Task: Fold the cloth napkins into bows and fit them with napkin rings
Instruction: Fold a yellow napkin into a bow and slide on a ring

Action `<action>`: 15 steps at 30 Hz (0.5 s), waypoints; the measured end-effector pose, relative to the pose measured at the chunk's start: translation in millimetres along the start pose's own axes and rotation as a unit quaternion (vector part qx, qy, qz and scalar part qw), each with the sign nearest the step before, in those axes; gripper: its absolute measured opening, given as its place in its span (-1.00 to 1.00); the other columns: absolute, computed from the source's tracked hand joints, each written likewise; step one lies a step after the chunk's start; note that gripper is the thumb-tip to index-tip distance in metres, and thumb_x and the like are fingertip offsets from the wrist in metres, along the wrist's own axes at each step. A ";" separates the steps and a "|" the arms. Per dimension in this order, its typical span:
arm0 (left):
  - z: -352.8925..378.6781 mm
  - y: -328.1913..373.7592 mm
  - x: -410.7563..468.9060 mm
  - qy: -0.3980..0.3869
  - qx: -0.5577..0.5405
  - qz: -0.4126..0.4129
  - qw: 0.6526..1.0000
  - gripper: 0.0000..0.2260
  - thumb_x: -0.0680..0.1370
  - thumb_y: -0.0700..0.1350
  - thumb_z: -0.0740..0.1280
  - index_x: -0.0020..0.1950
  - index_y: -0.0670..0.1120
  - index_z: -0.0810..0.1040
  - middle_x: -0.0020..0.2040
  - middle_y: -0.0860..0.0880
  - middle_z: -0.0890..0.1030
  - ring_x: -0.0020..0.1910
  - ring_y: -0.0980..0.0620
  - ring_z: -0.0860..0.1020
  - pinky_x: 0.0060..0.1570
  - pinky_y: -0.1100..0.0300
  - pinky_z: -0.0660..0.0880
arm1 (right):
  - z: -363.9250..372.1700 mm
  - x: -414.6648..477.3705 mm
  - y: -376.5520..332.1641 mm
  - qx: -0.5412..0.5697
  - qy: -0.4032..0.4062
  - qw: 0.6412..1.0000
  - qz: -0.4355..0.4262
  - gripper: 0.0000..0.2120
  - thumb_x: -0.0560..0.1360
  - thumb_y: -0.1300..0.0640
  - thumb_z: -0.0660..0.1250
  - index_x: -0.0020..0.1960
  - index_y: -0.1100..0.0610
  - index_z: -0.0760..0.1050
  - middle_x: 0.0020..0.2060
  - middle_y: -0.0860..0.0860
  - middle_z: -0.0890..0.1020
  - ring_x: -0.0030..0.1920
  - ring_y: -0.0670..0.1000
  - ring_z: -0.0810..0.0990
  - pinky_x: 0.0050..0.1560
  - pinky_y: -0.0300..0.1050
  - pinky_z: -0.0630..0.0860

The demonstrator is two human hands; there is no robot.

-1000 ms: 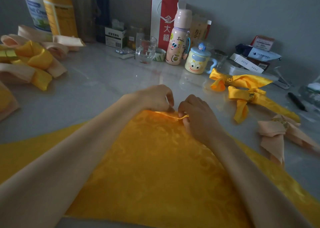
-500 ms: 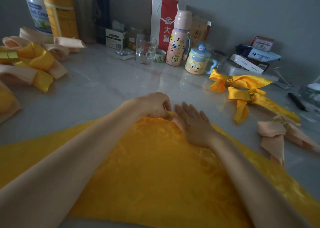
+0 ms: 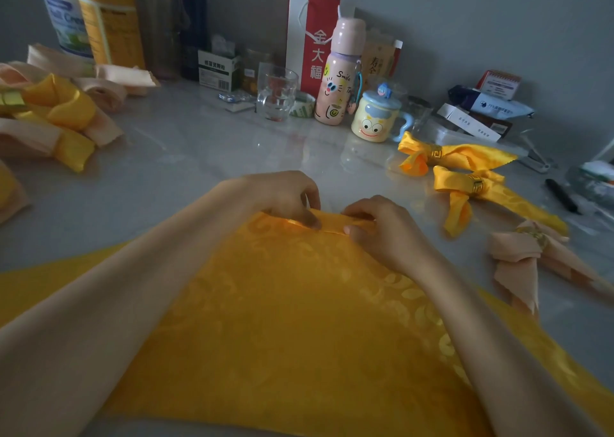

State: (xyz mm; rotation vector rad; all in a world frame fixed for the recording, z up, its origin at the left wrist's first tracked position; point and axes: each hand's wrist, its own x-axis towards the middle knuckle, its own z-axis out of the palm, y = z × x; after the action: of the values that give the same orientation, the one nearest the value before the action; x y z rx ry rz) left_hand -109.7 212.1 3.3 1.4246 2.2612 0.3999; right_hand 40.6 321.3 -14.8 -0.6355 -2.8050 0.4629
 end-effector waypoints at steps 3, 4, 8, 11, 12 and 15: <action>0.7 1.8 0.0 0.000 0.004 0.007 1.000 -0.71 0.50 0.01 0.38 0.17 -0.05 0.49 0.00 0.07 0.44 0.03 0.05 0.45 0.04 0.20 0.41 | -0.7 -0.4 -0.8 0.003 0.031 1.000 0.000 -0.79 0.47 0.16 0.35 0.10 0.06 0.57 0.02 0.00 0.57 0.05 -0.03 0.51 0.02 -0.24 0.38; 2.0 2.0 0.7 0.005 0.003 0.009 1.000 -0.77 0.51 -0.01 0.37 0.12 -0.04 0.49 0.01 0.06 0.46 0.04 0.04 0.46 0.04 0.18 0.43 | 0.2 -0.7 -1.9 -0.007 0.047 0.999 -0.006 -0.82 0.46 0.18 0.35 0.06 0.07 0.57 -0.03 -0.01 0.57 0.00 -0.05 0.50 -0.03 -0.24 0.39; 5.6 2.9 1.4 0.035 0.001 0.014 0.999 -0.84 0.51 -0.04 0.36 0.00 0.00 0.41 0.02 0.04 0.44 0.07 0.00 0.47 0.05 0.14 0.45 | 1.2 -3.3 -7.0 -0.046 0.065 0.996 -0.032 -0.89 0.45 0.20 0.34 -0.04 0.06 0.49 -0.15 -0.07 0.46 -0.11 -0.08 0.41 -0.14 -0.23 0.31; 4.1 5.5 -1.9 0.042 0.027 0.016 0.999 -0.86 0.51 -0.14 0.34 -0.03 0.02 0.40 0.01 0.04 0.46 0.04 0.00 0.48 -0.01 0.15 0.46 | 2.0 -5.2 -9.9 -0.067 0.052 0.996 -0.037 -0.87 0.44 0.21 0.33 -0.09 0.05 0.41 -0.16 -0.08 0.43 -0.13 -0.08 0.39 -0.17 -0.21 0.31; 2.2 7.1 -3.2 0.046 0.040 0.021 0.998 -0.86 0.49 -0.18 0.33 -0.06 0.02 0.41 -0.03 0.05 0.47 0.00 0.01 0.48 -0.07 0.17 0.44 | 2.5 -5.9 -10.7 -0.068 0.049 0.996 -0.039 -0.86 0.43 0.22 0.33 -0.10 0.06 0.40 -0.17 -0.07 0.43 -0.14 -0.07 0.40 -0.17 -0.21 0.33; -6.7 14.8 -10.3 0.042 0.072 0.029 0.996 -0.86 0.46 -0.16 0.40 -0.10 0.01 0.46 -0.17 0.11 0.44 -0.12 0.06 0.46 -0.19 0.23 0.38 | 2.1 -8.1 -15.2 -0.063 0.047 0.996 -0.053 -0.81 0.39 0.28 0.32 -0.15 0.05 0.35 -0.19 -0.06 0.42 -0.18 -0.05 0.39 -0.19 -0.22 0.33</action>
State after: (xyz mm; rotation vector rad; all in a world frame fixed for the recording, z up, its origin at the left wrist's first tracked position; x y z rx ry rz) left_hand -97.8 209.0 18.0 1.5763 2.3617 0.3250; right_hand 41.3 304.2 -12.7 -0.5139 -2.7775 0.2325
